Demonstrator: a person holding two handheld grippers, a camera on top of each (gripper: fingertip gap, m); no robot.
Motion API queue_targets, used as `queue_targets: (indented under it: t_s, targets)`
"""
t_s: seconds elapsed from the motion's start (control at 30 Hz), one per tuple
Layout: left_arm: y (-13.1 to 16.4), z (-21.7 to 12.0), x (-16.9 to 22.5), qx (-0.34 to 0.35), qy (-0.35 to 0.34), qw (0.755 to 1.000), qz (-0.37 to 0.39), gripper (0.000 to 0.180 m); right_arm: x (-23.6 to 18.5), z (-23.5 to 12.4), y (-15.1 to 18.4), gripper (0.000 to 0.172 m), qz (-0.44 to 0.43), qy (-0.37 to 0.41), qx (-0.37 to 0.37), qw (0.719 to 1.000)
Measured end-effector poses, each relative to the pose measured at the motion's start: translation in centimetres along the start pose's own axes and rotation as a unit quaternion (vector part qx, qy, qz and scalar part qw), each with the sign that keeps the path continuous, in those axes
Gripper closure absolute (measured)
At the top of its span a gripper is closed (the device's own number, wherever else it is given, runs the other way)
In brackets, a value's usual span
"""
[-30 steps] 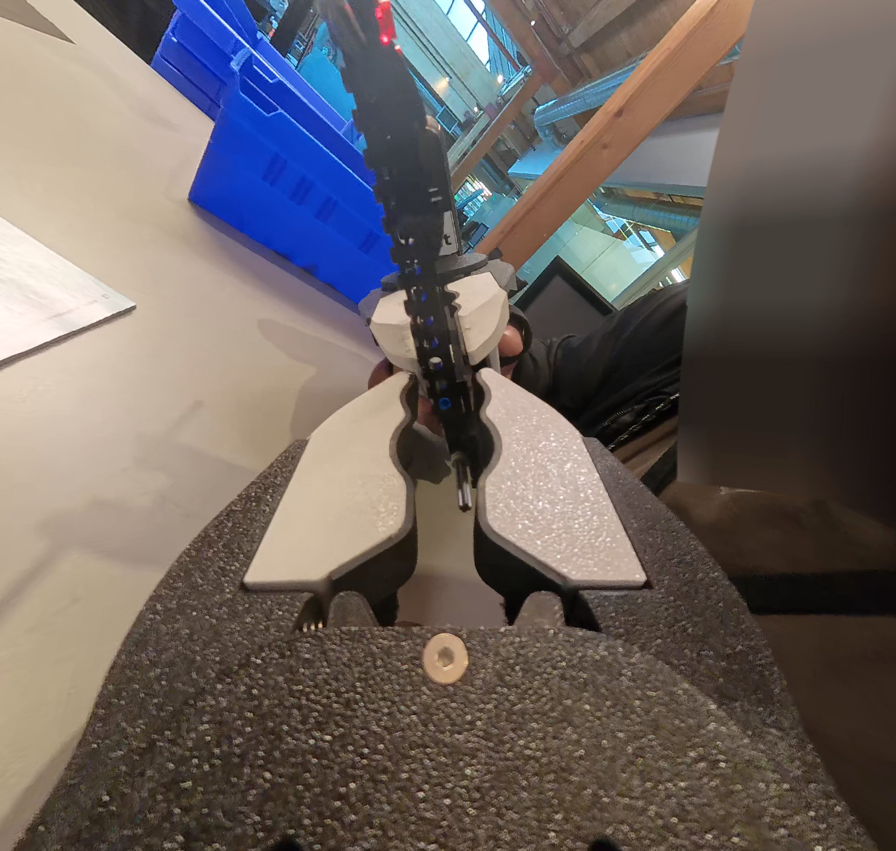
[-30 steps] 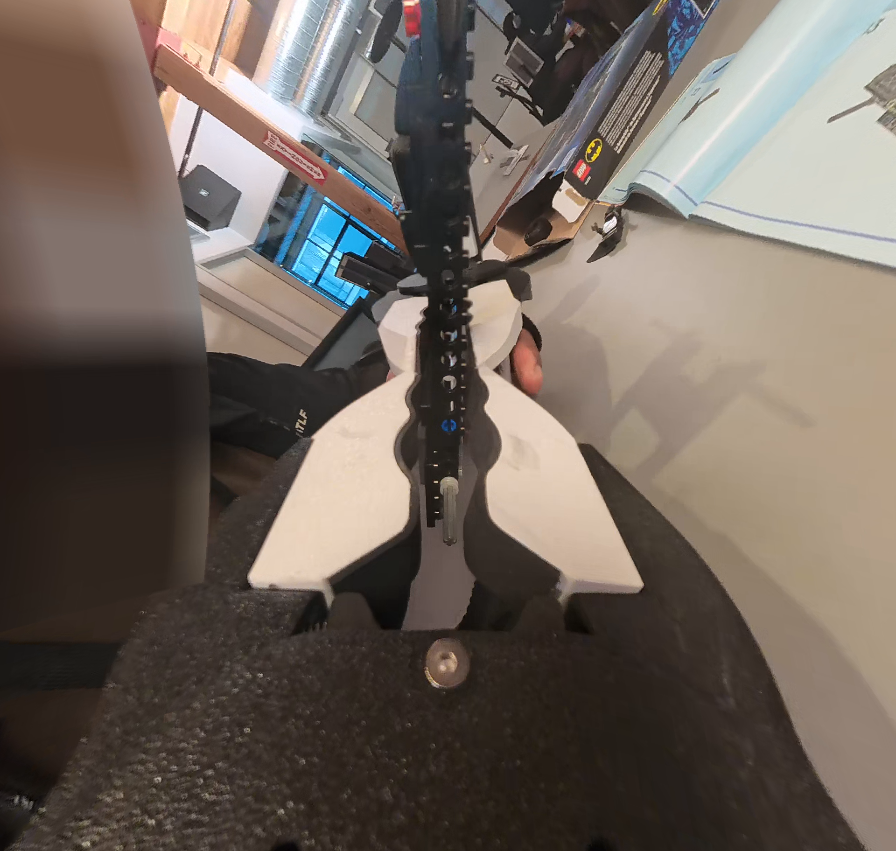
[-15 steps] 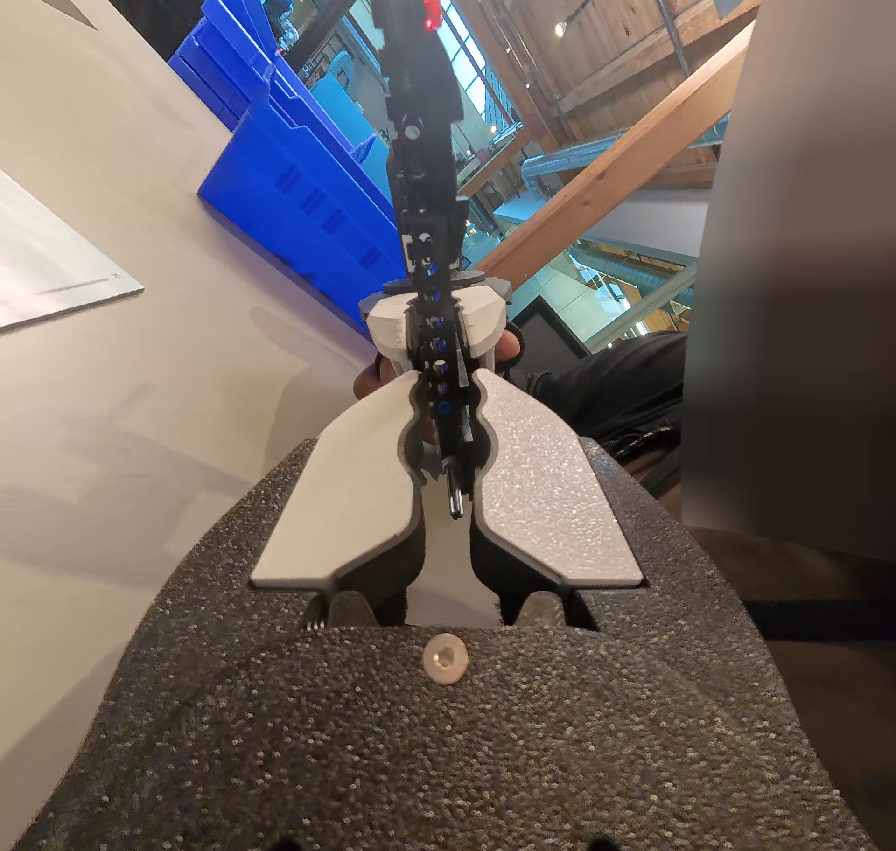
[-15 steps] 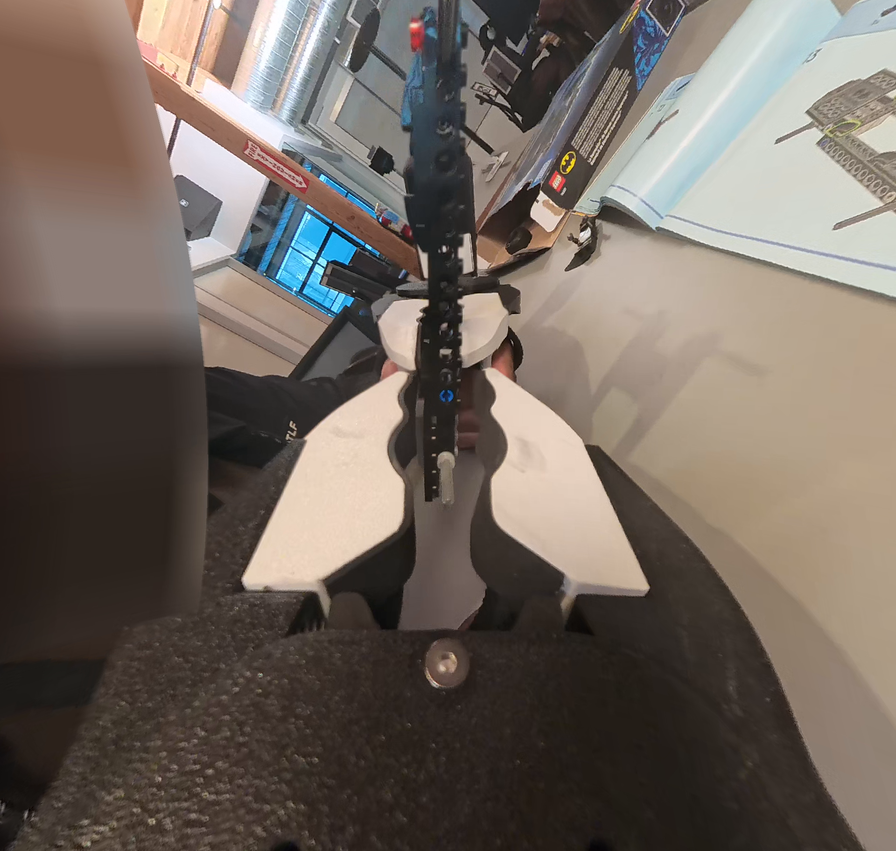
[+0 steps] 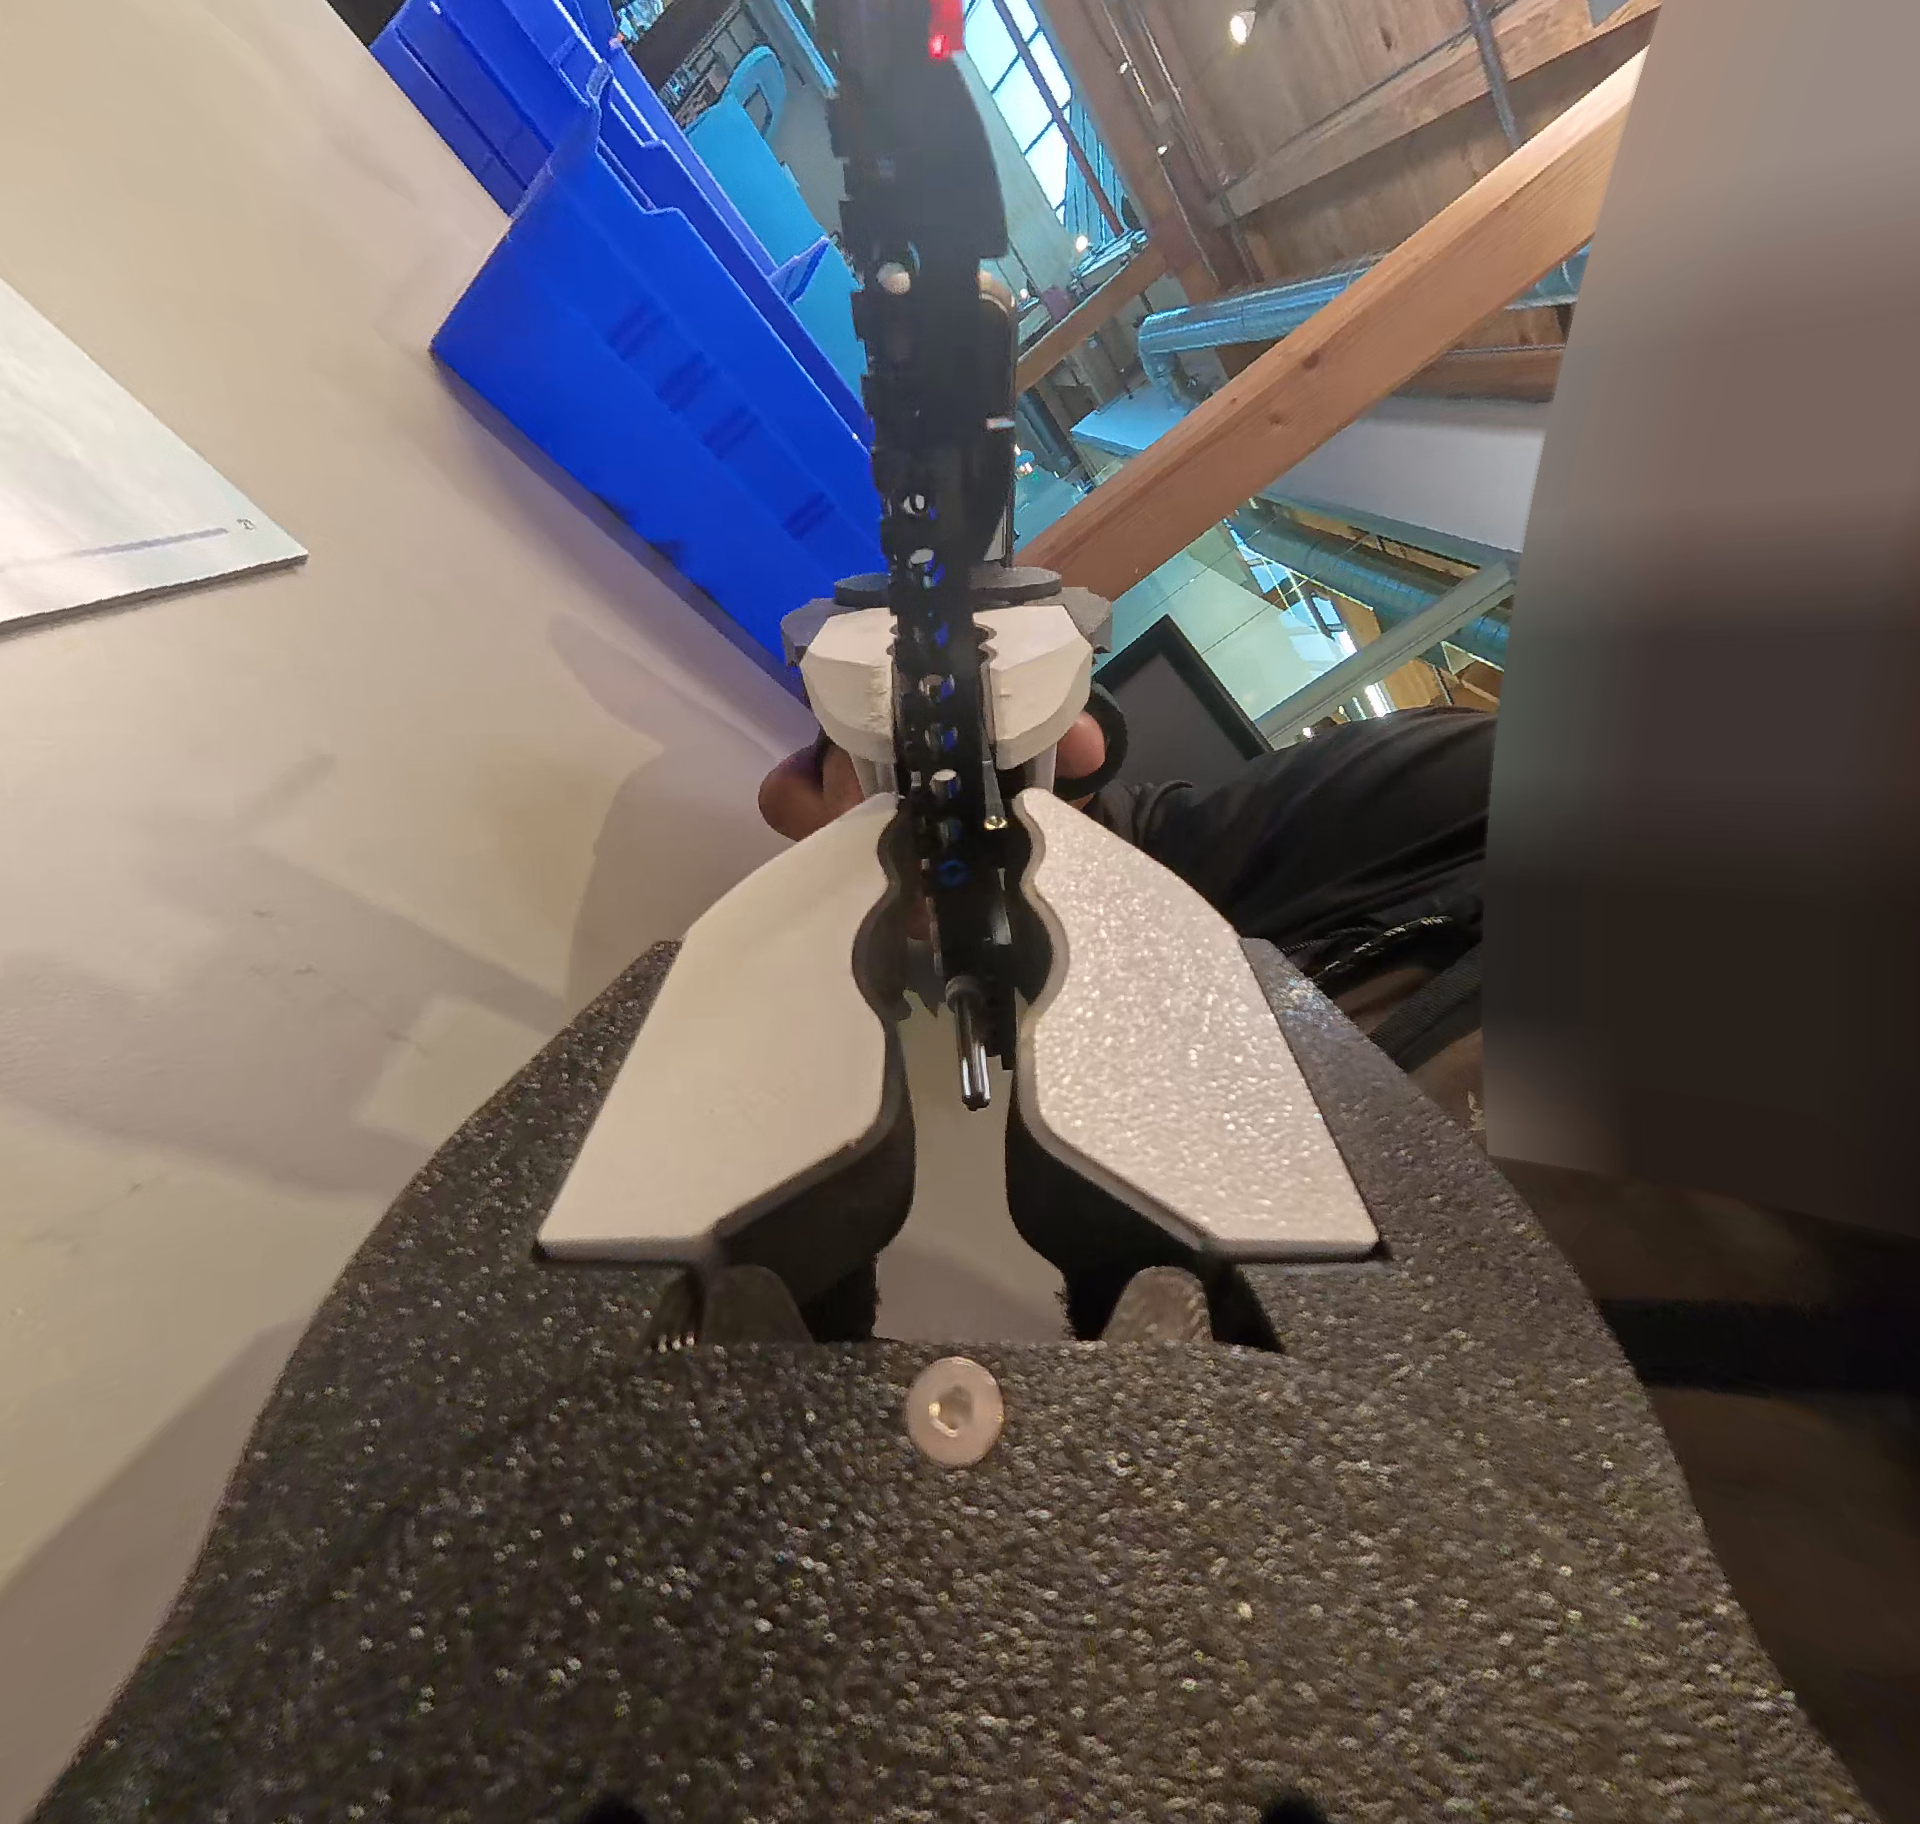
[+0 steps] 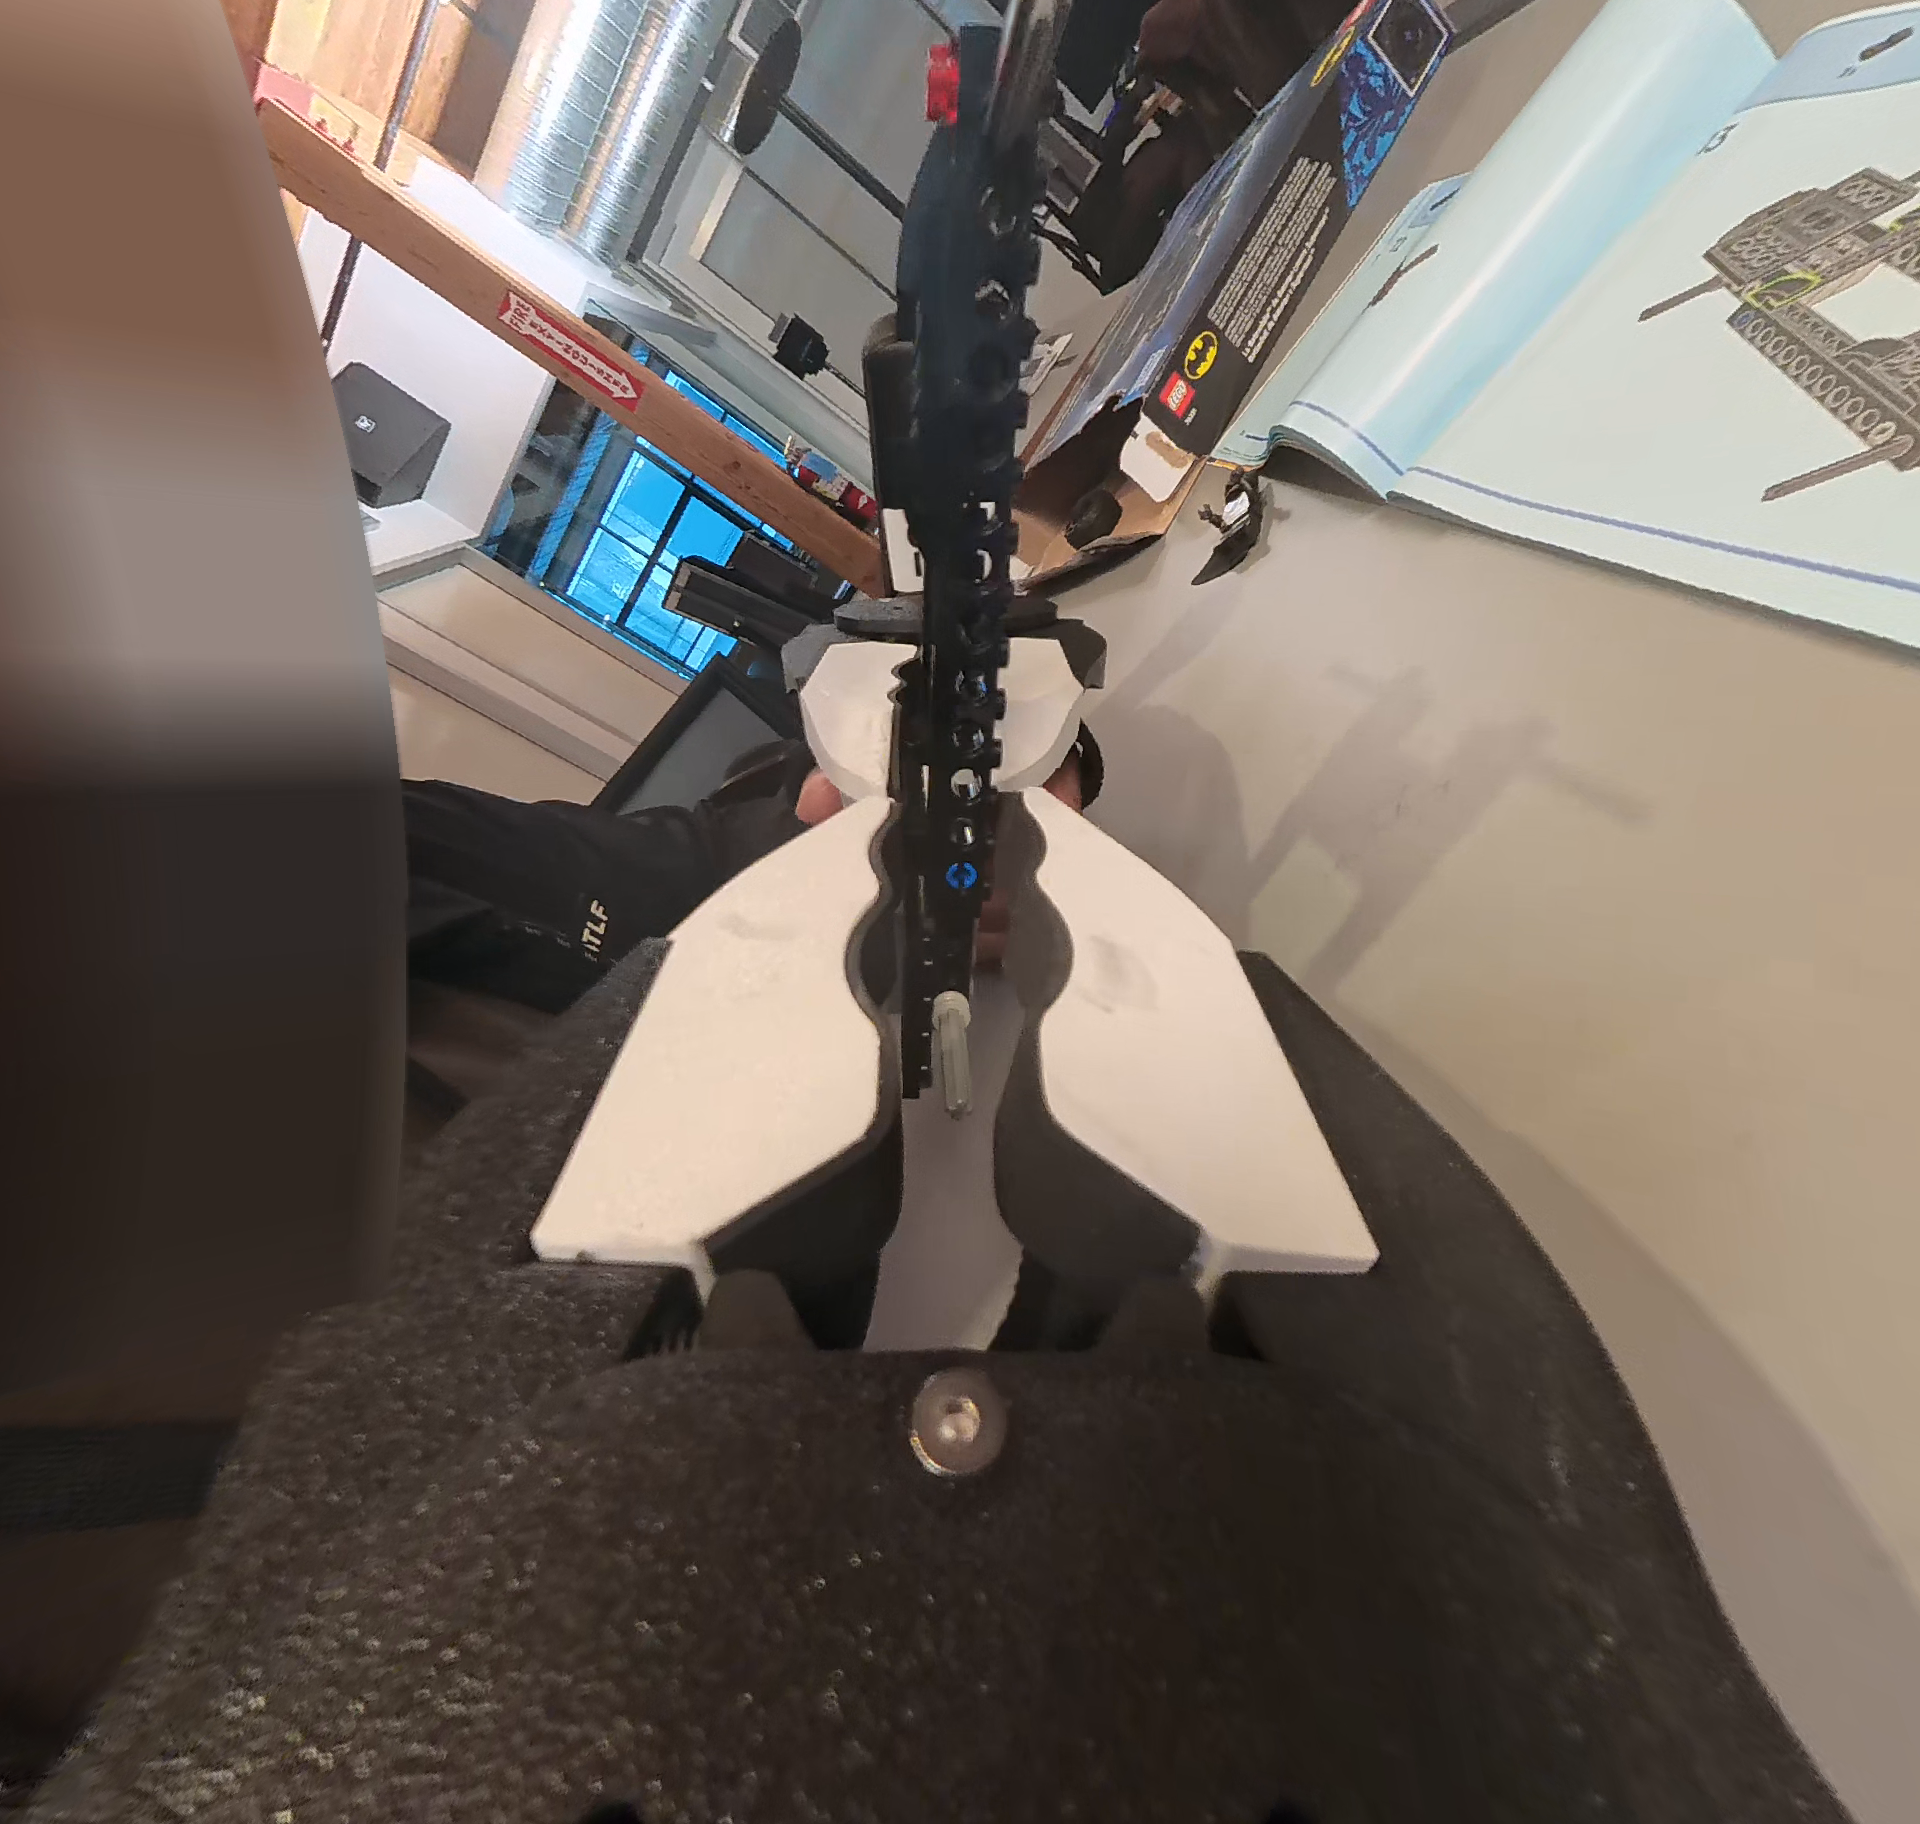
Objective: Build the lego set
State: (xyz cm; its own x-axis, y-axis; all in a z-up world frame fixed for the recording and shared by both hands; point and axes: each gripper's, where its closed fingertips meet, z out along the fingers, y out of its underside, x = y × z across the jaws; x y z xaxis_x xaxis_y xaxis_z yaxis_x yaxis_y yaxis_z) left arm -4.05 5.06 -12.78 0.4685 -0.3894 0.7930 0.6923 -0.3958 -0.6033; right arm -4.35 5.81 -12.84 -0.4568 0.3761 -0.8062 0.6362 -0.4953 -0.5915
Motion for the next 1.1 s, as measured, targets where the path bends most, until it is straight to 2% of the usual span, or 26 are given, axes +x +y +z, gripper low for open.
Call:
queue_targets:
  t_s: [0.53,0.63,0.8,1.0,1.1]
  targets:
    - [0.2,0.0,0.4,-0.014,0.02,1.0,-0.004,0.165,-0.2,0.0,-0.1,0.156,-0.009,-0.011,0.012,1.0]
    - [0.1,-0.2,0.6,-0.012,0.032,0.999,-0.006,0.155,-0.1,-0.1,-0.4,0.156,-0.03,0.001,0.024,0.999]
    - [0.0,-0.3,0.2,-0.011,0.014,1.0,0.01,0.152,0.1,-0.4,-1.0,0.156,-0.012,-0.003,0.042,0.999]
    - [-0.1,-0.2,0.0,-0.004,0.001,1.0,0.021,0.155,-0.3,-0.1,-0.6,0.156,-0.015,-0.012,0.037,0.999]
    - [0.0,-0.1,0.5,-0.001,0.003,0.999,0.047,0.165,-0.5,0.1,-0.3,0.156,-0.03,-0.012,0.031,0.999]
